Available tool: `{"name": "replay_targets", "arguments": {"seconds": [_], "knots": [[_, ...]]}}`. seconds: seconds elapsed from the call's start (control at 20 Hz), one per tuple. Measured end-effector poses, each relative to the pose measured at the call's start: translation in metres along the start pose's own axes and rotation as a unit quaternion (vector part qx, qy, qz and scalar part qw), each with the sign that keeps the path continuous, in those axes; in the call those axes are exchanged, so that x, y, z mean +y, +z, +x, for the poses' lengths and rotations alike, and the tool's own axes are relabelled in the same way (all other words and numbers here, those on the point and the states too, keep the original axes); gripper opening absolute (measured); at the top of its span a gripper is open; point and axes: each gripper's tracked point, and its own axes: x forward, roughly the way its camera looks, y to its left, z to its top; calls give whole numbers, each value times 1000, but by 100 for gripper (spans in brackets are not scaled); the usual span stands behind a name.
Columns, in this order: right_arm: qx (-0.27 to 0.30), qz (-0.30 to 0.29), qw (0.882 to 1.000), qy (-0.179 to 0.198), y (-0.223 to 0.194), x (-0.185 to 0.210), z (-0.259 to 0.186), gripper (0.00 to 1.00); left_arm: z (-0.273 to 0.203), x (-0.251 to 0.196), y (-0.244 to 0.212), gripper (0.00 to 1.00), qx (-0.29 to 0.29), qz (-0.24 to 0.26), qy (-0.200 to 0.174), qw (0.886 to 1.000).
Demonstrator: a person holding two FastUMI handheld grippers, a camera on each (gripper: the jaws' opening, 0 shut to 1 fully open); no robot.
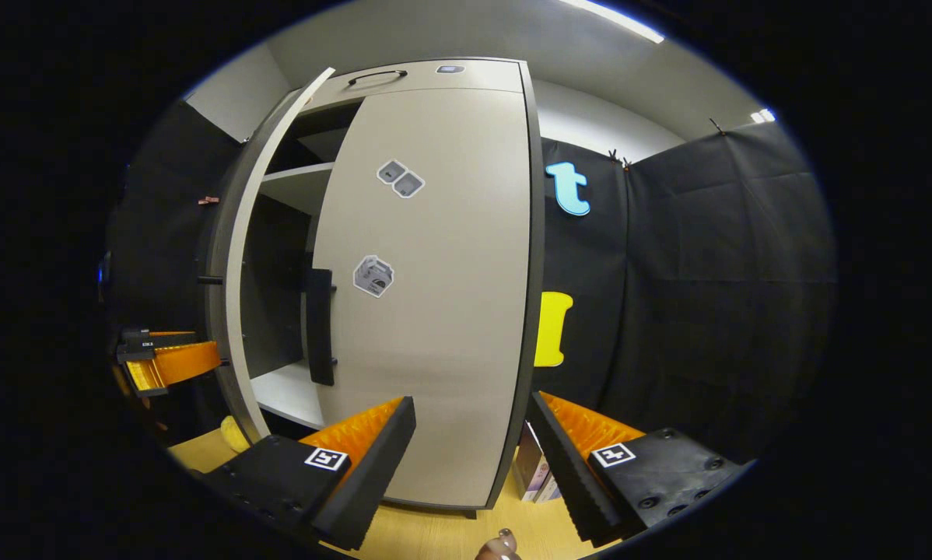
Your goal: Grasp the bottle in the cabinet with the left hand and place it on the coaster, then close the right door with the right hand and the left door with the left hand.
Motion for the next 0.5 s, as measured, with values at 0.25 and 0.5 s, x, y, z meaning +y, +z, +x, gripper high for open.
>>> {"name": "replay_targets", "arguments": {"seconds": [0.25, 0.5], "knots": [[4, 6, 1000, 18, 0, 18, 1, 98, -28, 10, 4, 87, 1, 17, 26, 1000], [-6, 4, 999, 31, 8, 35, -4, 98, -38, 13, 5, 87, 2, 20, 30, 999]]}}
